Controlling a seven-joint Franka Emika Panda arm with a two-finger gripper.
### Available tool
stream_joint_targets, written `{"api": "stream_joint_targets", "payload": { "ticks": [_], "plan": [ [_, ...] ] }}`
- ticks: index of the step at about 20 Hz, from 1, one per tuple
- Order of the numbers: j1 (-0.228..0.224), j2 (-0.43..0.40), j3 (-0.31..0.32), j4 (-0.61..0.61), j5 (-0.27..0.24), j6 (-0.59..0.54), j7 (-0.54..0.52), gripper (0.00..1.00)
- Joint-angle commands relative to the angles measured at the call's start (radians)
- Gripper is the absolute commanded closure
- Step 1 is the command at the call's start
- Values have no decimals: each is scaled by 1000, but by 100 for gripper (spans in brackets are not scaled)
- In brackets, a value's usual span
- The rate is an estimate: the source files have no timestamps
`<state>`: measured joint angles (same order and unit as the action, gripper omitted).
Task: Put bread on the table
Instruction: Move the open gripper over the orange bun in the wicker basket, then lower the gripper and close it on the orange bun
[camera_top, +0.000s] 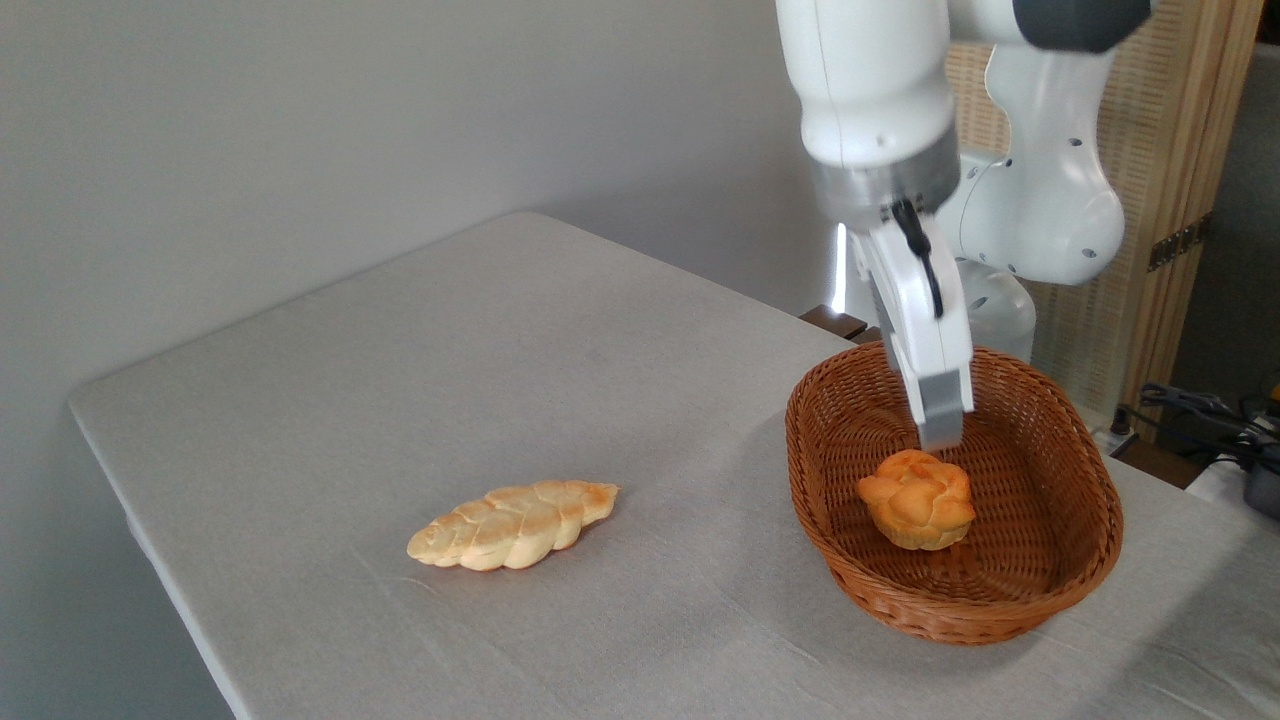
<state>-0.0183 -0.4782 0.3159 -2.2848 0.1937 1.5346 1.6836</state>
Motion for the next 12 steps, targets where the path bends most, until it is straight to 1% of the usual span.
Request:
{"api": "stream_joint_targets", "payload": {
  "ticks": [1, 3, 6, 9, 10, 11, 12],
  "plan": [
    [-26, -19, 3, -113, 50, 105, 11, 1],
    [-26, -17, 5, -159, 50, 172, 10, 2],
    [-26, -16, 5, -206, 105, 240, 8, 3],
    [-26, -14, 6, -231, 108, 266, 7, 5],
    [-26, -14, 8, -234, 108, 271, 7, 8],
    [-26, -13, 8, -239, 110, 271, 7, 14],
    [-26, -13, 8, -242, 110, 271, 7, 24]
  ]
}}
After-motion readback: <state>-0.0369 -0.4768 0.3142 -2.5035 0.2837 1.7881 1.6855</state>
